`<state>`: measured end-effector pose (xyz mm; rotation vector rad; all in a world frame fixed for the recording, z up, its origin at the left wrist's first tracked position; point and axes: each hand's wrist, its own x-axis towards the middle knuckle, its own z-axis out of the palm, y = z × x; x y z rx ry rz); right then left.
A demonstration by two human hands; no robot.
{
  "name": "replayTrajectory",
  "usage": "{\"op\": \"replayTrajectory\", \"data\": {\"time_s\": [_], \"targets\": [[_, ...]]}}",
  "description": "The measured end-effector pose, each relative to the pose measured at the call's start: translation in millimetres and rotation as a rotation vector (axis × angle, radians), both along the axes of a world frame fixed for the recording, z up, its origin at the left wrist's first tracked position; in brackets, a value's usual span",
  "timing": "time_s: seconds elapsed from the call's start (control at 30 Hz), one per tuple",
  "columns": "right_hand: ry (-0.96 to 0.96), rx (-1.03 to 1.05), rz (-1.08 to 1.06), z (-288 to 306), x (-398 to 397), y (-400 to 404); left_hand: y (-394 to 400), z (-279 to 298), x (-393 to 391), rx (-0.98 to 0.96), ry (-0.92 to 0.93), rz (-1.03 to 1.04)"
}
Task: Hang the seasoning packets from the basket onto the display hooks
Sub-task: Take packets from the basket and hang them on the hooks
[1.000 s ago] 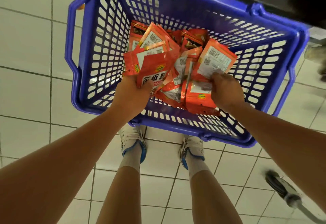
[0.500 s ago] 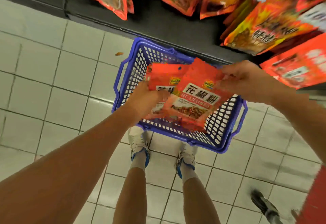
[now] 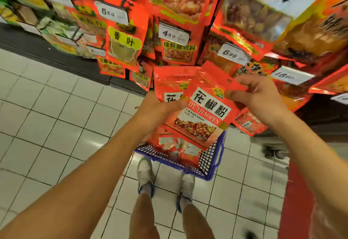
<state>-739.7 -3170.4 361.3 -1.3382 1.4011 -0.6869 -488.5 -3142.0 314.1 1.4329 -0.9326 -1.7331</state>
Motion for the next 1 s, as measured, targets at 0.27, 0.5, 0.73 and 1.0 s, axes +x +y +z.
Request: {"op": "replayTrajectory", "data": {"time_s": [0.27,0.5,0.73,1.0], "targets": [[-0.498,-0.1,-0.368,205.8,15.6,7.5,-18.0,210.3,0.2,-0.293,0.056,0.017],[-0.641,-0.43,-0.448,364.2,18.5,7.7,-45.6,365.8,-6.7,-0.546,0.015,0.165],[-0.452,-0.683,-0.53,460.5,-1.2,-2.1,-63.7,459.1,17.3,-0.727,-0.022,0.128],[-0.382,-0.713,-0.542,514.1,1.3,-36.5,-76.2,514.6,21.5,-0.829,0.042,0.12]]}}
